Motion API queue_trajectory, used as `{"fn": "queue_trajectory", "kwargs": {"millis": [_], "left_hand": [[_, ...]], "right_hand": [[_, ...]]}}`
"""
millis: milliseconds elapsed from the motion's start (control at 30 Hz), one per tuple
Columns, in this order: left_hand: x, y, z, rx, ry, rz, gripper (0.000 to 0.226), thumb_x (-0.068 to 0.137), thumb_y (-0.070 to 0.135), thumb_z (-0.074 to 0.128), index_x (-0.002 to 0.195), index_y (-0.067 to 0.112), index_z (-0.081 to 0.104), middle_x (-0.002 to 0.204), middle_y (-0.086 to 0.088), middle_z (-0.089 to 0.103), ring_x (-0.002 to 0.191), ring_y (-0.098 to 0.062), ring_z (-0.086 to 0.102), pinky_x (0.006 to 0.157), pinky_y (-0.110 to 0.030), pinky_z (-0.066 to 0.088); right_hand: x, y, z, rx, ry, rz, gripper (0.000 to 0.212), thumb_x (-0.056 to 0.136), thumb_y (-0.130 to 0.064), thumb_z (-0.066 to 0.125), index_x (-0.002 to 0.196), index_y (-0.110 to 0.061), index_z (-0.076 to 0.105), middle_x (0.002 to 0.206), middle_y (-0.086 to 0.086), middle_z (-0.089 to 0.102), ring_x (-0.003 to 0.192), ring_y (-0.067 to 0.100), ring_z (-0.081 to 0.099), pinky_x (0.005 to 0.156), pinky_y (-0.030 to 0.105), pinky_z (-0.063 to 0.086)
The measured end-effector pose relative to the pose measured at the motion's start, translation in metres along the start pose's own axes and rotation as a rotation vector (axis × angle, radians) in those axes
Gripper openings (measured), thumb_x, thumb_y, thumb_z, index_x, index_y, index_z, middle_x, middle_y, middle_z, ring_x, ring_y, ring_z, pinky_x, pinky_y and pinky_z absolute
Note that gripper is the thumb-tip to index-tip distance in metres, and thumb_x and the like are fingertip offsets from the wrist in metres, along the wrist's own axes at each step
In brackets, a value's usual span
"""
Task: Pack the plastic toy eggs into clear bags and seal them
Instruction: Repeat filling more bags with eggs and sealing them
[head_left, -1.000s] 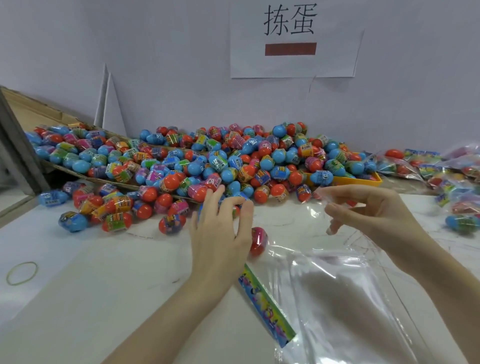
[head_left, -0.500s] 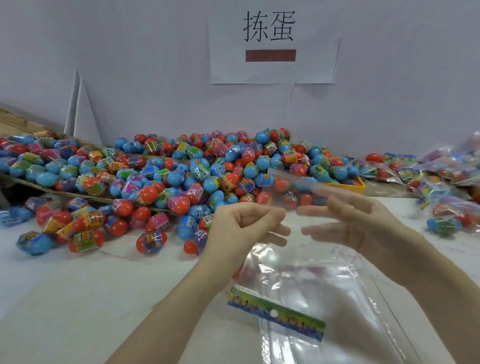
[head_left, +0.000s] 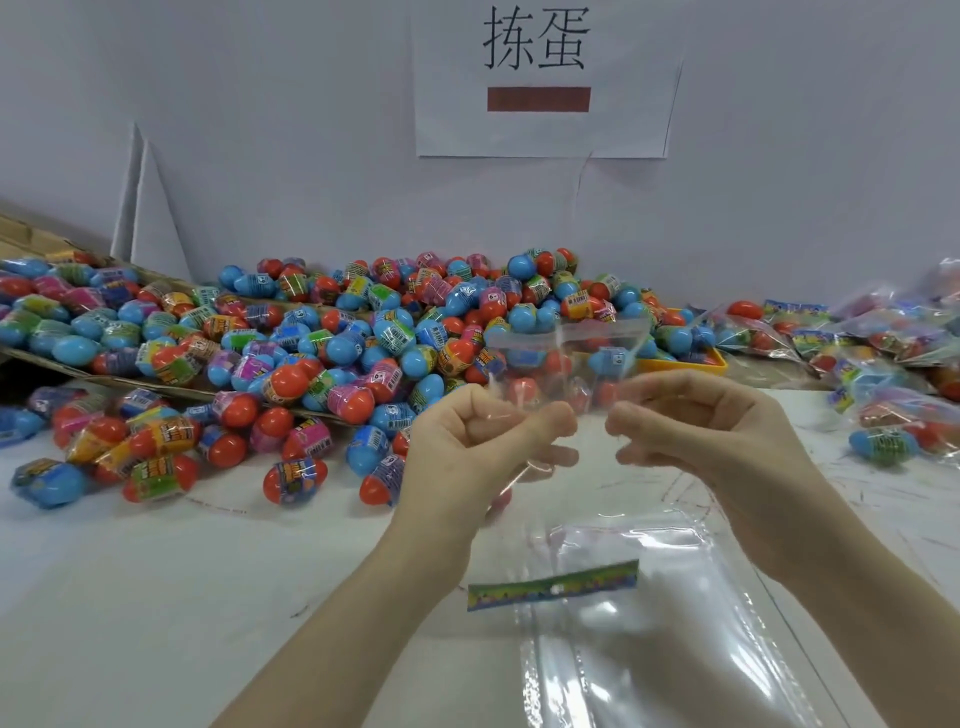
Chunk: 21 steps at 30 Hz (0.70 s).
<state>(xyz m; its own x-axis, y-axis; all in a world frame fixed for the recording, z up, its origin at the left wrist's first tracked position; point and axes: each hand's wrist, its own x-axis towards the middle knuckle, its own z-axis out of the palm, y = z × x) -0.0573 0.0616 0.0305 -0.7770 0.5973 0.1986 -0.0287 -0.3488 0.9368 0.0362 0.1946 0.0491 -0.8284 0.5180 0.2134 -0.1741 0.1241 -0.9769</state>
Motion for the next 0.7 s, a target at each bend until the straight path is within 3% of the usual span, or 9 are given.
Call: {"fn": "queue_trajectory", "kwargs": {"millis": [67, 133, 200, 300, 367, 467, 533, 633, 700], "left_hand": [[-0.002, 0.000, 0.001, 0.043, 0.116, 0.145, 0.030, 0.054, 0.024, 0.075, 0.043, 0.025, 0.047, 0.055, -0.001, 0.066, 0.055, -0.014, 0.067, 0.047, -0.023, 0.047], [-0.004, -0.003, 0.000, 0.283, 0.321, 0.458, 0.033, 0.063, 0.020, 0.076, 0.052, 0.026, 0.046, 0.055, 0.002, 0.063, 0.060, -0.004, 0.065, 0.054, -0.015, 0.049], [-0.005, -0.008, 0.001, 0.568, 0.484, 0.786, 0.032, 0.071, 0.015, 0.077, 0.061, 0.023, 0.047, 0.063, 0.021, 0.059, 0.069, 0.004, 0.061, 0.062, -0.005, 0.044], [-0.011, -0.016, 0.003, 0.809, 0.434, 1.030, 0.009, 0.077, 0.013, 0.065, 0.070, 0.008, 0.064, 0.087, 0.013, 0.059, 0.079, 0.001, 0.058, 0.070, -0.004, 0.041], [-0.015, -0.018, 0.005, 0.865, 0.310, 1.021, 0.014, 0.077, 0.016, 0.062, 0.081, 0.005, 0.070, 0.097, 0.008, 0.062, 0.087, -0.002, 0.062, 0.076, -0.008, 0.045], [-0.020, -0.017, 0.007, 0.860, 0.087, 0.991, 0.037, 0.072, 0.022, 0.062, 0.103, 0.002, 0.066, 0.112, -0.002, 0.065, 0.106, -0.011, 0.062, 0.089, -0.023, 0.049], [-0.020, -0.012, 0.007, 0.789, -0.015, 0.930, 0.041, 0.075, 0.025, 0.060, 0.110, 0.004, 0.062, 0.118, -0.003, 0.062, 0.114, -0.010, 0.057, 0.094, -0.025, 0.047], [-0.015, -0.001, 0.002, 0.640, 0.164, 0.759, 0.027, 0.079, 0.036, 0.055, 0.103, 0.027, 0.059, 0.124, 0.008, 0.054, 0.118, 0.002, 0.048, 0.094, -0.011, 0.037], [-0.007, 0.011, -0.003, 0.459, 0.197, 0.392, 0.026, 0.070, 0.051, 0.060, 0.093, 0.040, 0.061, 0.116, 0.021, 0.057, 0.108, 0.011, 0.050, 0.088, -0.014, 0.041]], "right_hand": [[0.000, 0.000, 0.001, -0.035, 0.118, -0.041, 0.054, 0.040, -0.043, 0.074, 0.091, -0.025, 0.065, 0.078, -0.004, 0.072, 0.070, 0.009, 0.067, 0.062, 0.018, 0.052], [-0.004, 0.000, 0.006, -0.103, 0.212, -0.114, 0.056, 0.044, -0.050, 0.076, 0.094, -0.030, 0.061, 0.082, -0.008, 0.070, 0.075, 0.006, 0.065, 0.065, 0.018, 0.048], [-0.012, -0.001, 0.018, -0.133, 0.128, -0.159, 0.050, 0.051, -0.056, 0.076, 0.092, -0.030, 0.062, 0.081, -0.009, 0.070, 0.074, 0.004, 0.065, 0.065, 0.017, 0.049], [-0.027, 0.001, 0.042, -0.181, -0.122, -0.163, 0.054, 0.049, -0.054, 0.072, 0.097, -0.032, 0.064, 0.092, -0.012, 0.070, 0.087, 0.006, 0.066, 0.074, 0.024, 0.052], [-0.031, 0.004, 0.050, -0.158, -0.146, -0.192, 0.057, 0.050, -0.046, 0.077, 0.103, -0.033, 0.063, 0.100, -0.012, 0.069, 0.094, 0.008, 0.064, 0.078, 0.025, 0.053], [-0.027, 0.004, 0.047, 0.095, -0.056, -0.123, 0.048, 0.056, -0.025, 0.085, 0.100, -0.027, 0.068, 0.092, -0.002, 0.071, 0.086, 0.011, 0.067, 0.071, 0.018, 0.052], [-0.021, -0.001, 0.037, 0.176, 0.000, -0.091, 0.032, 0.063, -0.029, 0.071, 0.094, -0.019, 0.071, 0.082, 0.002, 0.072, 0.073, 0.014, 0.067, 0.066, 0.017, 0.052], [-0.014, -0.009, 0.019, 0.071, -0.079, -0.072, 0.026, 0.069, -0.030, 0.058, 0.082, -0.016, 0.075, 0.073, 0.006, 0.072, 0.059, 0.015, 0.064, 0.060, 0.019, 0.052], [-0.013, -0.011, 0.011, -0.028, -0.231, -0.011, 0.026, 0.066, -0.034, 0.060, 0.081, -0.021, 0.076, 0.070, 0.008, 0.072, 0.053, 0.016, 0.062, 0.058, 0.022, 0.050]]}}
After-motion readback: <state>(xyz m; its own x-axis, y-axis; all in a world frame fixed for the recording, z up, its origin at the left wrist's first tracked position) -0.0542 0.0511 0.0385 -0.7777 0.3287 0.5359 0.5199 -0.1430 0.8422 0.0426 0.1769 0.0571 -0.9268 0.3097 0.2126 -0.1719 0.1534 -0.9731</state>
